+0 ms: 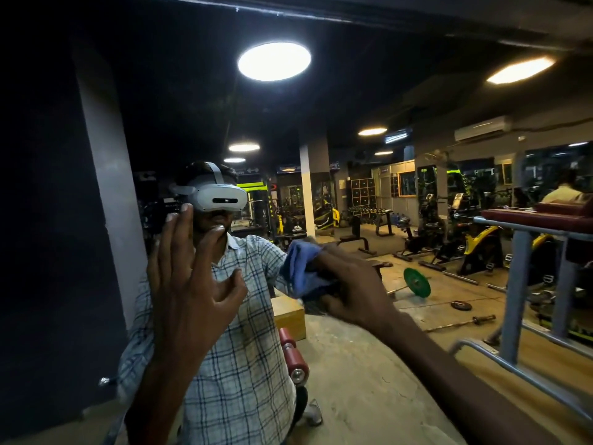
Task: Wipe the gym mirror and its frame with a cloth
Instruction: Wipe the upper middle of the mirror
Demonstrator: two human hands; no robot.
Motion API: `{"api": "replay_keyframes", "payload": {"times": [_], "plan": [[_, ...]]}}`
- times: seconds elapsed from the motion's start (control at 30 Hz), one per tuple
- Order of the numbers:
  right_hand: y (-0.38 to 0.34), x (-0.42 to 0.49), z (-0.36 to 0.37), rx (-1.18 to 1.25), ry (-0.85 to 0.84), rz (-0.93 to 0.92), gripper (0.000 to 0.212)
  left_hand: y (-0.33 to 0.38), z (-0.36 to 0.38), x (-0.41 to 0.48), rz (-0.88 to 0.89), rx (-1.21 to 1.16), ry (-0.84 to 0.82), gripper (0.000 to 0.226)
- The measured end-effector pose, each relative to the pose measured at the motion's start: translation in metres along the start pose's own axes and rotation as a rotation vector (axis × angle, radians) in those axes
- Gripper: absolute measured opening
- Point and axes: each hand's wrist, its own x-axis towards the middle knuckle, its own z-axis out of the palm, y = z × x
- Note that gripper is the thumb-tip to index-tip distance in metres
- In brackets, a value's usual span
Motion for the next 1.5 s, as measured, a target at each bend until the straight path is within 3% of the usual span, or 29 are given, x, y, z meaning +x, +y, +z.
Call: {"api": "replay_keyframes", "payload": {"times": [0.2, 0.27, 0.37, 0.43, 0.5, 0.57, 0.73, 0.77, 0.87, 0.93, 1.1, 1.13, 1.23, 1.27, 1.3, 1.4, 1.43, 1.5], "plan": [[0.052, 0.028, -0.035, 0.103, 0.622, 0.482, 0.038, 0.018, 0.011, 0.0, -0.032, -0.005, 0.022, 0.067], [0.037, 0.03, -0.022, 0.1, 0.522, 0.363, 0.04, 0.023, 0.014, 0.001, -0.049, 0.002, 0.029, 0.067], [0.026, 0.033, -0.025, -0.004, 0.132, 0.03, 0.039, 0.029, 0.018, 0.003, -0.053, 0.009, 0.046, 0.068], [0.046, 0.049, -0.046, -0.043, 0.233, 0.052, 0.038, 0.031, 0.02, 0.003, -0.059, 0.005, 0.037, 0.069], [0.067, 0.066, -0.068, 0.008, 0.493, 0.279, 0.039, 0.034, 0.022, 0.004, -0.049, 0.007, 0.023, 0.069], [0.074, 0.074, -0.071, 0.041, 0.601, 0.423, 0.039, 0.038, 0.024, 0.005, -0.027, 0.023, 0.018, 0.069], [0.069, 0.069, -0.072, -0.064, 0.102, -0.056, 0.036, 0.049, 0.033, 0.013, -0.019, 0.015, 0.023, 0.07], [0.076, 0.076, -0.079, -0.066, 0.142, -0.053, 0.035, 0.051, 0.034, 0.014, -0.024, 0.021, 0.022, 0.071], [0.089, 0.099, -0.092, 0.059, 0.511, 0.183, 0.031, 0.06, 0.039, 0.014, -0.015, 0.01, 0.014, 0.068], [0.074, 0.108, -0.08, 0.129, 0.61, 0.219, 0.03, 0.067, 0.042, 0.015, -0.006, 0.011, 0.019, 0.068], [0.041, 0.131, -0.066, -0.088, 0.152, -0.243, 0.031, 0.08, 0.045, 0.019, -0.049, -0.009, 0.007, 0.068], [0.047, 0.14, -0.076, -0.064, 0.193, -0.217, 0.03, 0.08, 0.045, 0.019, -0.051, -0.006, 0.001, 0.068], [0.07, 0.156, -0.104, 0.063, 0.541, 0.023, 0.027, 0.08, 0.044, 0.02, -0.054, 0.005, -0.016, 0.068], [0.073, 0.153, -0.105, 0.061, 0.571, 0.042, 0.027, 0.08, 0.045, 0.021, -0.054, 0.015, -0.018, 0.069], [0.072, 0.148, -0.104, 0.038, 0.517, -0.01, 0.027, 0.081, 0.045, 0.022, -0.05, 0.026, -0.017, 0.069], [0.082, 0.122, -0.1, -0.032, 0.12, -0.212, 0.028, 0.085, 0.049, 0.026, -0.018, 0.031, -0.014, 0.069], [0.092, 0.116, -0.106, -0.047, 0.1, -0.211, 0.028, 0.087, 0.051, 0.027, -0.011, 0.032, -0.009, 0.069], [0.117, 0.111, -0.12, -0.045, 0.277, -0.061, 0.03, 0.094, 0.055, 0.03, -0.003, 0.049, 0.01, 0.069]]}}
